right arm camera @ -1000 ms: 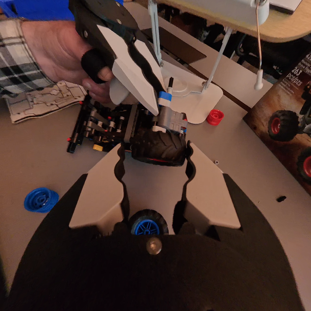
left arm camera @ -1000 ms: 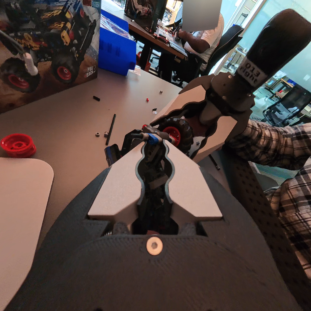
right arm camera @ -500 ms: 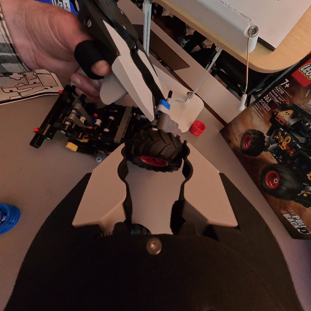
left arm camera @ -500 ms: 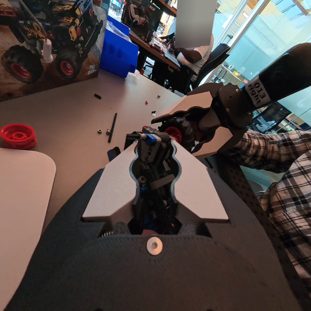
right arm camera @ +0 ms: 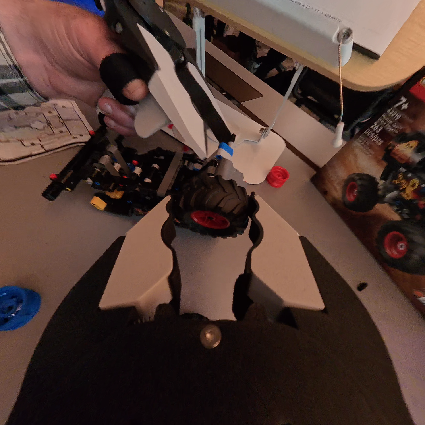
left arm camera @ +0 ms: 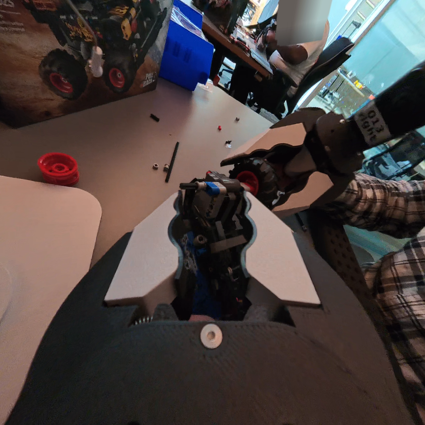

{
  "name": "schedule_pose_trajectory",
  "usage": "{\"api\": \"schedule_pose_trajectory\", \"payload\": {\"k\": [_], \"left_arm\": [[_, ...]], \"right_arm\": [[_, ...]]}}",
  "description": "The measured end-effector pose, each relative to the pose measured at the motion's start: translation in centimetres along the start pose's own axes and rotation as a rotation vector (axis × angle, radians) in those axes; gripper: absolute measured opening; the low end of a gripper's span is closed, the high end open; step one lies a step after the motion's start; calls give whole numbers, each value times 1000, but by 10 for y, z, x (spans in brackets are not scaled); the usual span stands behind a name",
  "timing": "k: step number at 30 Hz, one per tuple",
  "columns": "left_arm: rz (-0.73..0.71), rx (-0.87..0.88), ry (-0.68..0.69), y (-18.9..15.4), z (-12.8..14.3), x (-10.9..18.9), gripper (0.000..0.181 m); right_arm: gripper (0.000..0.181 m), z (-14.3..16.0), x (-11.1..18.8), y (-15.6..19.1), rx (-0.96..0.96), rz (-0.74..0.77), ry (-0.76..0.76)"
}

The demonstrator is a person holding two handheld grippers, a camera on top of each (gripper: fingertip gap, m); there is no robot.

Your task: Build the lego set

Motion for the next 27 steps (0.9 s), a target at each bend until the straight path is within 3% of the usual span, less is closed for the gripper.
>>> {"api": "schedule_pose_trajectory", "payload": {"k": [2,5,8,10,15,20,24,27], "left_arm": [[-82,-53,-30,2,-3,10,59],[-198,-330,-52,-17,-3,10,62],[-298,-648,78,-38,2,-11,53],[-341,-748,164,-40,5,-23,44],[-316,-751,213,-40,4,-27,39],[-242,-669,136,-30,7,-27,39],[-194,-634,101,-27,10,-30,38],[-184,-621,69,-26,11,-29,38]], "right_arm": [[63,2,0,-3,-19,-8,-1],[63,-1,0,-1,17,-6,-7],[63,-3,-1,0,60,0,-2],[63,-1,-1,-1,61,6,7],[62,2,1,-3,71,-2,1],[61,5,-1,-3,92,18,28],[61,5,1,4,279,97,118],[60,7,2,0,146,38,70]]}}
Point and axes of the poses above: each gripper's, where its closed fingertips meet, x back along the fingers, z out of its underside, y = z × x across the jaws, the point moved 8 cm from there along x, back along the fingers, and after that the axes turned 15 degrees about x, right-handed, at the moved point
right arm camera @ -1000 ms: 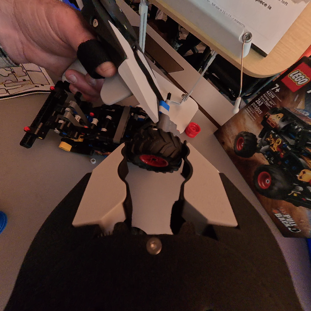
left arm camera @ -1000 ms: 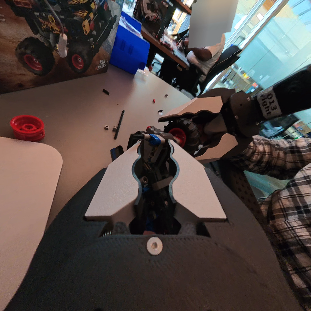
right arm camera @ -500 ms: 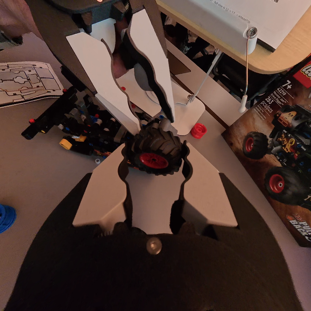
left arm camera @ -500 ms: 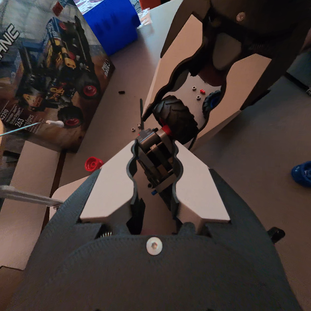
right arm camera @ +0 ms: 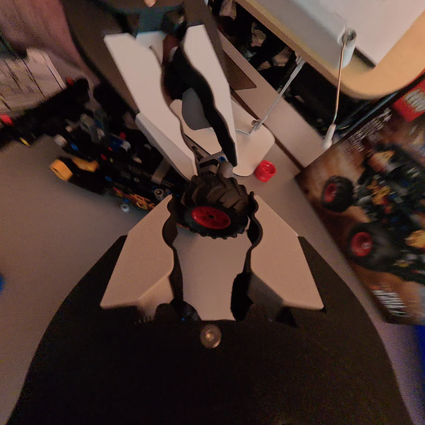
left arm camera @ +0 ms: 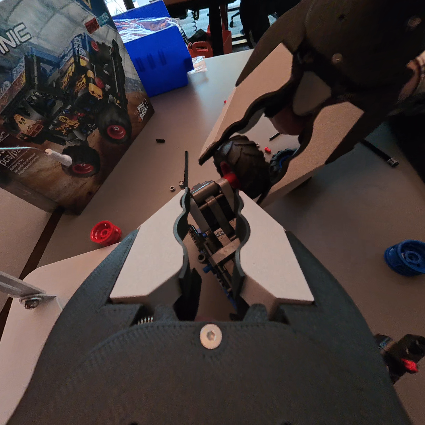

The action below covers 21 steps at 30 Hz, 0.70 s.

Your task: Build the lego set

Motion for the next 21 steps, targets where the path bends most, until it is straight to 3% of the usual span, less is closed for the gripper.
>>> {"api": "schedule_pose_trajectory", "payload": {"k": [7,8,9,11,13,16,21], "left_arm": [[18,10,-30,-3,1,0,36],[21,11,-33,-3,0,-1,34],[-17,-9,-44,0,1,0,0],[22,38,-67,0,2,1,0],[-22,-45,-21,-9,-3,-3,0],[-21,7,-54,-3,0,-2,0],[-30,-77,-8,-10,-6,0,15]], "right_arm": [[59,14,4,-7,-488,-206,-161],[59,15,5,-6,-466,-188,-137],[59,12,7,-2,-350,-139,-91],[59,6,8,4,-140,-33,-12],[60,8,8,1,-150,-37,-8],[60,8,11,1,-109,-33,-15],[61,10,13,-1,-66,-25,-15]]}}
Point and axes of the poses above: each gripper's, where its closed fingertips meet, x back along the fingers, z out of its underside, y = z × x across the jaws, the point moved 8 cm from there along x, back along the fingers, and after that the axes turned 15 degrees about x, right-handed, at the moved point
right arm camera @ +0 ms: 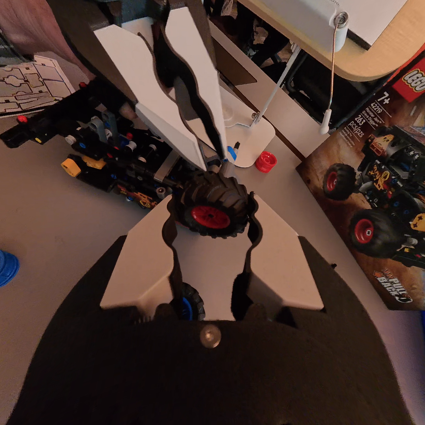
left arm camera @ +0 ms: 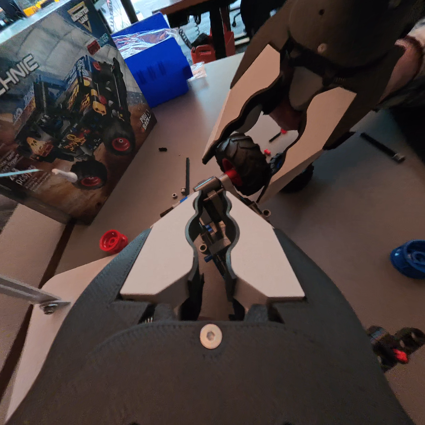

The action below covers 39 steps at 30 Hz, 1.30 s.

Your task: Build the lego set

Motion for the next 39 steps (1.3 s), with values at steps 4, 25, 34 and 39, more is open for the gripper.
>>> {"api": "schedule_pose_trajectory", "payload": {"k": [4,25,34,39], "left_arm": [[-27,-20,5,0,-5,-2,49],[357,257,57,1,16,2,30],[375,251,29,-3,17,-2,29],[383,232,30,-6,15,-2,28]], "right_arm": [[61,-4,1,4,69,14,1],[60,9,12,3,100,-222,-146],[58,19,18,1,-64,-273,-144],[58,18,23,5,28,-252,-131]]}}
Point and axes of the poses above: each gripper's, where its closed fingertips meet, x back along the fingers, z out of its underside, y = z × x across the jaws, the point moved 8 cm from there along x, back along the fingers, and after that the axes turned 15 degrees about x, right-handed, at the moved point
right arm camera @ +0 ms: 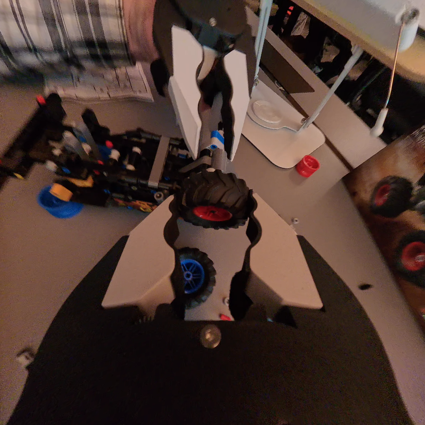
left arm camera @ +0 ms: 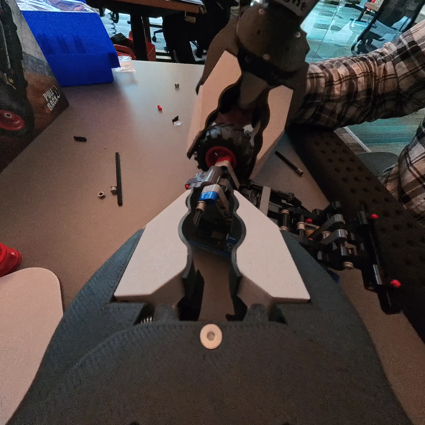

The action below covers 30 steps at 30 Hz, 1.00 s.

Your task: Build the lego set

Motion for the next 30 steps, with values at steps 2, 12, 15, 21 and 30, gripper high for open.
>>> {"api": "schedule_pose_trajectory", "payload": {"k": [2,12,15,21,30], "left_arm": [[2,-4,0,-1,0,-2,28],[22,6,7,-3,0,-4,27],[-14,-34,33,-7,-6,-5,27],[-52,-140,174,-24,-13,-26,41],[2,-86,111,-20,-5,-30,40]], "right_arm": [[58,0,2,1,85,18,33],[58,5,9,0,70,-46,44],[59,4,9,1,127,-13,74],[59,-10,3,9,295,6,64],[58,-2,4,10,115,-43,43]]}}
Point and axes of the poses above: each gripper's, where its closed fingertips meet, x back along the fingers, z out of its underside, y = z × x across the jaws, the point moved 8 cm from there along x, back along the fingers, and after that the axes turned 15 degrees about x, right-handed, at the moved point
